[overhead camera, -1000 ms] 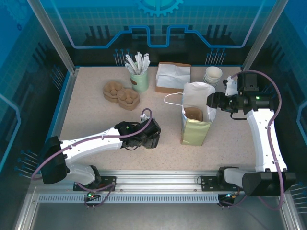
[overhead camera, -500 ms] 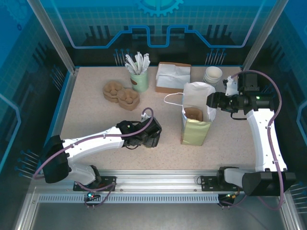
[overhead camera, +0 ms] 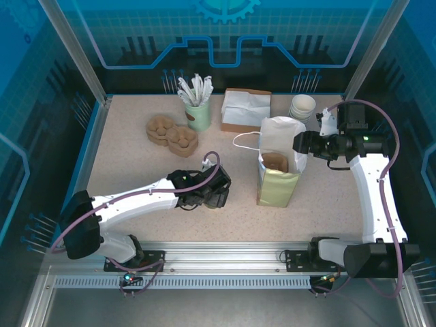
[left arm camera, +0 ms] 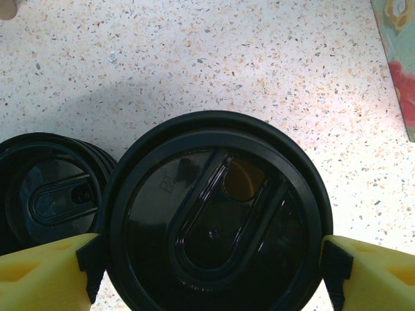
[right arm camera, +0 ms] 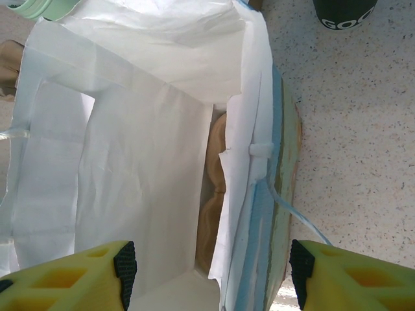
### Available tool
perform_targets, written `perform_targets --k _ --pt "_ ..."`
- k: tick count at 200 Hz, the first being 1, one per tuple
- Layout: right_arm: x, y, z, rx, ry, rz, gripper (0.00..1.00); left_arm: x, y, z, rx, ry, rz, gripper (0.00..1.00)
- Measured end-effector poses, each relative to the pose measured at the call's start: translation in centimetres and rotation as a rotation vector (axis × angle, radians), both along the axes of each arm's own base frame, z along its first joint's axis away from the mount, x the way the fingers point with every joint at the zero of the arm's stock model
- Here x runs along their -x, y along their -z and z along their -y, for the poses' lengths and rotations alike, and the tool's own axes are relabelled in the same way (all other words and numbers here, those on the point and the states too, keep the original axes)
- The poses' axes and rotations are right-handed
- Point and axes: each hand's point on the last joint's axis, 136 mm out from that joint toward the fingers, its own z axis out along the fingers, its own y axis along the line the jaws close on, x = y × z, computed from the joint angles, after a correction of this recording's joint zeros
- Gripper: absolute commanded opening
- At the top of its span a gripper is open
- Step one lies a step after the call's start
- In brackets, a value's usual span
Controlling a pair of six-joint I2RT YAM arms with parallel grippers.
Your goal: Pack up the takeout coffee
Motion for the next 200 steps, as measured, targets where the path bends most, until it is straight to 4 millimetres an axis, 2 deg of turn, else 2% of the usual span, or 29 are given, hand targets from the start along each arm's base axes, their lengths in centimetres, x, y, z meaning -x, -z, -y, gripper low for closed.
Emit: perform_targets --k 81,200 --pt "0.0 -0.1 -0.3 -0.015 -0.009 0.000 0.66 -1.0 -0.1 -0.1 -0.008 -0.001 0.007 0.87" --pt "-0.1 0.1 -0.3 -0.029 -0.012 -0.008 0.66 -1.6 0.0 0.5 0.002 -0.002 0.017 0.75"
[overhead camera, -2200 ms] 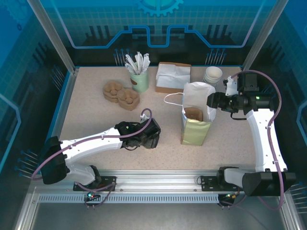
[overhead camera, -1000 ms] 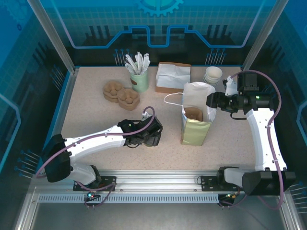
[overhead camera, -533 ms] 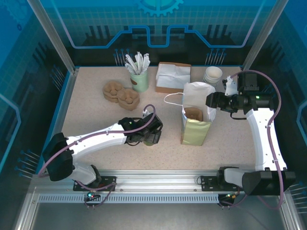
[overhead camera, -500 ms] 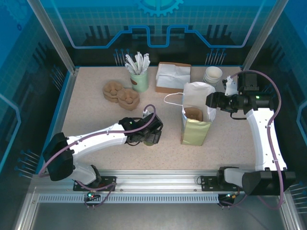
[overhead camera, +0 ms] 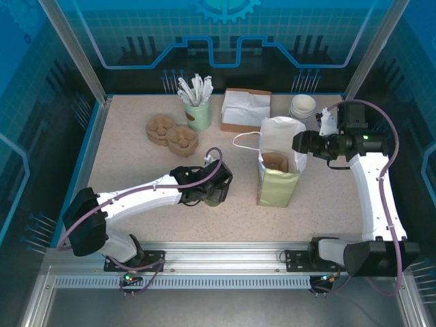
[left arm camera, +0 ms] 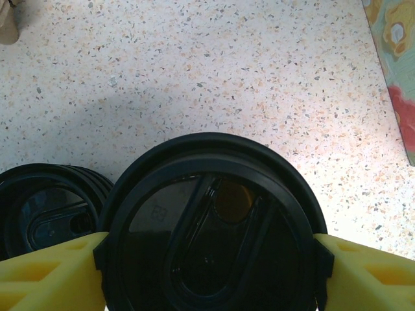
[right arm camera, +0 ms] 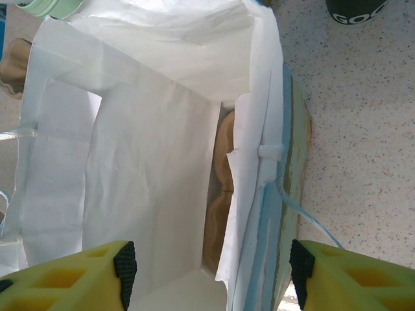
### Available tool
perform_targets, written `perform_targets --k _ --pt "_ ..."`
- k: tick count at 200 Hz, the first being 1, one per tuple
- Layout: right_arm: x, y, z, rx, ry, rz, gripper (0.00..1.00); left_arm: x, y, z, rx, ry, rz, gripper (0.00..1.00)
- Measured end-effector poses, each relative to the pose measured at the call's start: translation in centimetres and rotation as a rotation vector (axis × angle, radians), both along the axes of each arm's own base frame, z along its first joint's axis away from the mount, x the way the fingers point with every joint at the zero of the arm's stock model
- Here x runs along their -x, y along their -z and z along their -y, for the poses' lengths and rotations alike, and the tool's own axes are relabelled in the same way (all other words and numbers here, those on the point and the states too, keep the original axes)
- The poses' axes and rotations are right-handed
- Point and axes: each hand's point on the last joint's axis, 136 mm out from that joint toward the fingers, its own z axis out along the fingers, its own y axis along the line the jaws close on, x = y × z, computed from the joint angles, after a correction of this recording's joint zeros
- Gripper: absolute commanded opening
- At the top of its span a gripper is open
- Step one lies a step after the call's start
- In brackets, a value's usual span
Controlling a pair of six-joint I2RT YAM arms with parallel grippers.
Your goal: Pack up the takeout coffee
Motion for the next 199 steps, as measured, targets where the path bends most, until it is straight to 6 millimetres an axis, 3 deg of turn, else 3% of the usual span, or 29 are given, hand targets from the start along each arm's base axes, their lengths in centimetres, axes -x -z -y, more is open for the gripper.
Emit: perform_targets --k 199 --pt "-0.05 -0.22 -0.22 -0.014 -0.027 -0.017 0.66 0.72 0.45 0.45 -0.016 0.042 -0.087 0.78"
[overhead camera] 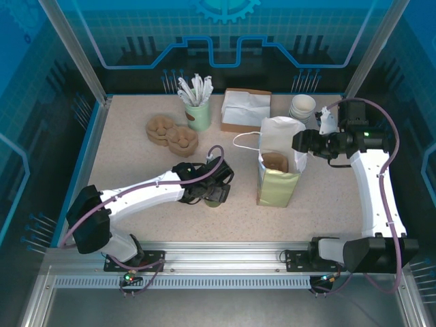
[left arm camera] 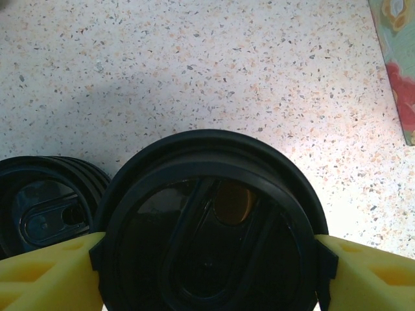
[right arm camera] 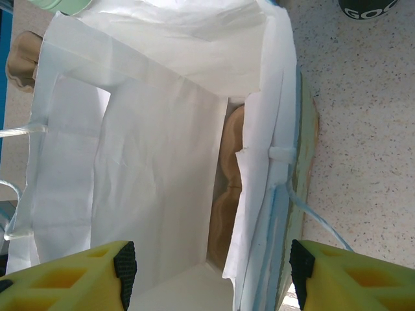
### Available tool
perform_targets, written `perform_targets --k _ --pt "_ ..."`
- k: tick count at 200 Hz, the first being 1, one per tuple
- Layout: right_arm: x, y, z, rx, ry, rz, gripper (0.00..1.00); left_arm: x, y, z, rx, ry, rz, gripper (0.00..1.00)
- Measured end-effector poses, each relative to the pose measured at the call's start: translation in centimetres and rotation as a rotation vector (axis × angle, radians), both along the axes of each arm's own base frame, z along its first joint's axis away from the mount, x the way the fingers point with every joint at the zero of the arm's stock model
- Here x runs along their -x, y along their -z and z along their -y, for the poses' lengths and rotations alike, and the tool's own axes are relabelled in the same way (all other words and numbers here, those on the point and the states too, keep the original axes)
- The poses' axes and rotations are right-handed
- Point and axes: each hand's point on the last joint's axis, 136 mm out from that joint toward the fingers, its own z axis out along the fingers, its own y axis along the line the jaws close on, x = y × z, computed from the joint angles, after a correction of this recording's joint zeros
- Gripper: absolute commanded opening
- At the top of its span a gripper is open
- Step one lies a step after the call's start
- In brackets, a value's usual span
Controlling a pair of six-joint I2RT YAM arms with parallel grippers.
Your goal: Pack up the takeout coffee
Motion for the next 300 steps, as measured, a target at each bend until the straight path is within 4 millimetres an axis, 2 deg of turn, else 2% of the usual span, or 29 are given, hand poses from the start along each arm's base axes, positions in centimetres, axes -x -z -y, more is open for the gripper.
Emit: perform_targets --k 39,60,79,94,115,155,187,215,265,300 --pt "-0.2 -0.1 -0.1 -0.004 -0.003 -0.003 0.66 0.0 0.2 0.1 -0.006 0.001 -0.022 0.78" --pt "-0.2 -0.2 -0.1 -0.005 -0.003 -0.003 0.66 0.0 0.3 0.1 -0.001 -0.005 -0.029 0.73" --pt "-0.4 -0.3 -0.1 -0.005 -0.003 -0.002 0.65 0.1 0.4 0.1 0.000 -0.003 -0.033 0.63" --pt "-0.6 -0.6 0.0 -0.004 -0.003 0.005 0.65 0.1 0.3 0.2 0.006 -0.008 -0.034 0.62" --pt "-1.1 -1.5 0.0 0.001 -0.007 0.033 0.65 0.1 0.1 0.1 0.011 -0.008 -0.030 0.62" --pt "-2.6 -4.6 0.3 0.031 -0.031 0.147 0.66 0.1 -0.2 0.1 0.017 -0.007 -0.031 0.62" --pt "-3.8 -6.1 0.1 0.055 -0.083 0.233 0.66 1.2 -0.7 0.1 0.012 0.009 -0.084 0.63" --pt "-4.9 -6.3 -0.5 0.075 -0.172 0.276 0.66 1.4 -2.2 0.1 0.014 0.015 -0.099 0.63" --pt "-7.3 -5.2 -0.6 0.168 -0.329 0.319 0.69 1.0 -7.6 0.5 0.073 0.027 -0.048 0.62" --pt "-8.4 -5.0 -1.5 0.247 -0.456 0.365 0.70 0.8 -10.2 0.2 0.089 0.036 -0.023 0.62"
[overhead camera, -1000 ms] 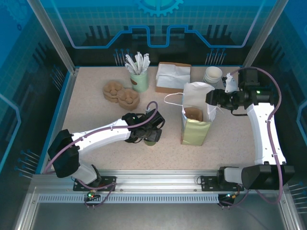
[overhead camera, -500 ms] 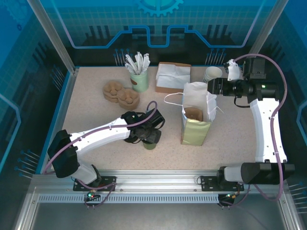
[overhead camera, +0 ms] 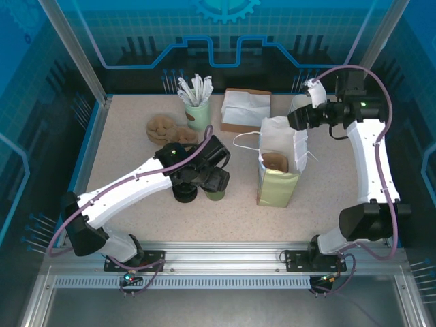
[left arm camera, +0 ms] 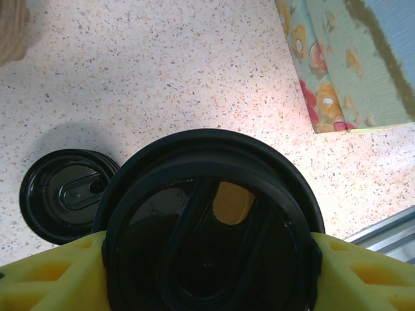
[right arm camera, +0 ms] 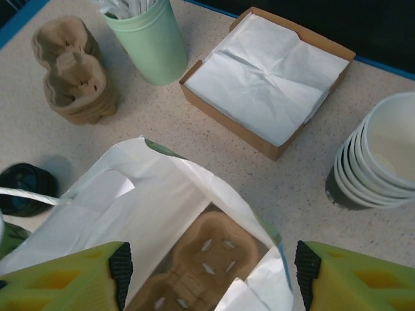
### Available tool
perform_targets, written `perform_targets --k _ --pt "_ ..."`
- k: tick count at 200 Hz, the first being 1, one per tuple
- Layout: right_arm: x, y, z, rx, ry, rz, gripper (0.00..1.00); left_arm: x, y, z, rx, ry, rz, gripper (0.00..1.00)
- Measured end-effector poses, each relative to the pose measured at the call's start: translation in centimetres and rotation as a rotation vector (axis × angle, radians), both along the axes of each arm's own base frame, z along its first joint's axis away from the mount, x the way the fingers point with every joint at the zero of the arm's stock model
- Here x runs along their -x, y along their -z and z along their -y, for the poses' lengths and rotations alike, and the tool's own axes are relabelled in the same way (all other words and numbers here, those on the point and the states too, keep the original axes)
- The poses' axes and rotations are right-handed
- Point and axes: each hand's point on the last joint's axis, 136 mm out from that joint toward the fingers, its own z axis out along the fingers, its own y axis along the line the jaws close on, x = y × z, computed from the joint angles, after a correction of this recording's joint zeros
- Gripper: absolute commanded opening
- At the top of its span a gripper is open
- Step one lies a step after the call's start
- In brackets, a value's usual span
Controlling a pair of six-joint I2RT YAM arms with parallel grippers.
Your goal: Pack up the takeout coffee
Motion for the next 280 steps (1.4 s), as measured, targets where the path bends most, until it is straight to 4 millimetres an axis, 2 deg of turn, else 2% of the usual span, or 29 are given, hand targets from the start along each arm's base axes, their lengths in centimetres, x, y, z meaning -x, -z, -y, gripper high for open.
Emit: perform_targets --k 31,72,118,154,187,222,247,280 --pt "-1.3 0.5 -0.2 0.084 -0.091 0.020 0.70 -0.2 -1.4 -0.3 0.005 0.009 0.015 0.63" --pt "-1.9 3.1 -0.2 0.152 -0.207 -0.038 0.69 -0.1 -1.9 -0.6 0.007 0.015 0.007 0.62" --pt "-2.1 5.6 -0.7 0.146 -0.280 -0.114 0.67 -0.2 -2.7 -0.6 0.017 0.027 0.010 0.62" --pt "-2.5 6.0 -1.3 0.116 -0.320 -0.129 0.63 -0.2 -2.9 -0.5 0.029 0.029 0.007 0.63" --pt "-3.5 6.4 -1.6 0.108 -0.338 -0.135 0.45 -0.1 -2.9 -0.5 0.030 0.031 0.002 0.63" --pt "-3.9 7.3 -2.0 0.098 -0.347 -0.169 0.05 -0.1 -2.9 -0.5 0.031 0.032 0.001 0.63" --pt "-4.3 6.7 -2.3 0.091 -0.347 -0.157 0.00 -0.1 -3.3 -0.3 0.043 0.035 0.004 0.63" --pt "-4.3 5.7 -3.6 0.081 -0.346 -0.142 0.00 -0.1 -4.1 -0.2 0.063 0.037 0.018 0.63"
